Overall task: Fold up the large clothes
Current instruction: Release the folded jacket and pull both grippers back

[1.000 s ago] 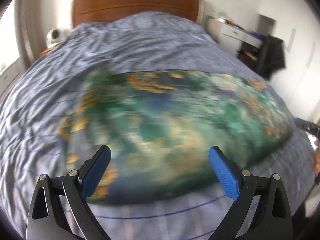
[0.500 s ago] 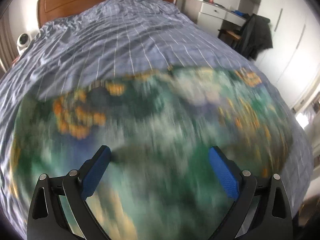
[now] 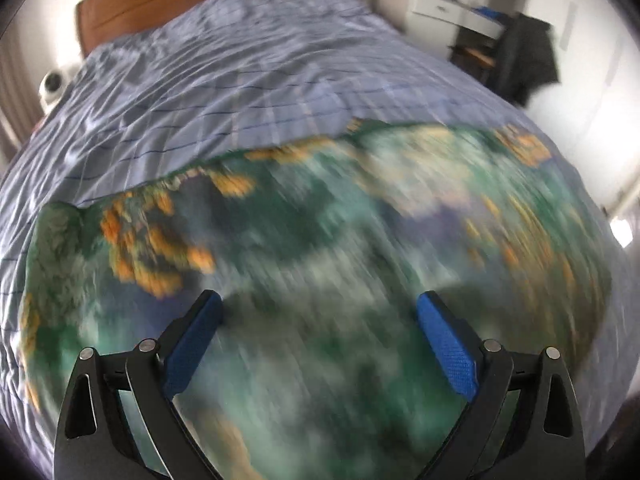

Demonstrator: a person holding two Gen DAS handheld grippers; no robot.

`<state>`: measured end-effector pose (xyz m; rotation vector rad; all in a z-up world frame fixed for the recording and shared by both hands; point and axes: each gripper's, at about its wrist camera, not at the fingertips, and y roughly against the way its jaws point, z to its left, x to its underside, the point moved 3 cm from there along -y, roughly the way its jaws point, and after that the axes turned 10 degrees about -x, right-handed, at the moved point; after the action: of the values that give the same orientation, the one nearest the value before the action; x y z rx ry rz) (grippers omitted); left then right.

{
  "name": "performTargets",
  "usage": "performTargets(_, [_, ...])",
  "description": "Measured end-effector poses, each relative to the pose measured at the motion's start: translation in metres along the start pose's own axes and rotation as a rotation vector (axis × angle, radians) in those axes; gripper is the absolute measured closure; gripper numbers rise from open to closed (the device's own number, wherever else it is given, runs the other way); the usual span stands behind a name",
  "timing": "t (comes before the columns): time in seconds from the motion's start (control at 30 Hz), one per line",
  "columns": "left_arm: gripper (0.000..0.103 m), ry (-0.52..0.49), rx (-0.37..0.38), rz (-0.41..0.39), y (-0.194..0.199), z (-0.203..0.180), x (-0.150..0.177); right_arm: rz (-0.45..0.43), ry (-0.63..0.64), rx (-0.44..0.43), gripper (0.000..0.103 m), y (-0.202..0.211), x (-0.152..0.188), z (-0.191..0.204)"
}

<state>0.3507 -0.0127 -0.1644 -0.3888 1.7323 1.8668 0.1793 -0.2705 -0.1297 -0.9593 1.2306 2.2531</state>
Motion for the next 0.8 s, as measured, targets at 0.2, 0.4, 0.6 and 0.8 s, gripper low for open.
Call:
performTargets(0.2, [0.005, -0.057, -0.008, -0.039, 0.026, -0.014, 0.035, 0.009, -0.057, -0.033, 0.033, -0.007, -0.001, -0.003])
performTargets(0.4, [0.004, -0.088, 0.012, -0.052, 0.054, -0.040, 0.073, 0.046, -0.052, -0.028, 0.033, -0.016, 0.003, 0.001])
performTargets(0.6, [0.004, -0.059, 0.075, -0.012, 0.082, -0.060, 0.113, 0.087, -0.168, 0.004, 0.033, -0.028, 0.007, -0.014])
performTargets(0.8, [0.004, -0.097, 0.067, 0.033, 0.085, -0.077, 0.149, 0.081, -0.211, 0.063, 0.033, -0.025, 0.009, -0.019])
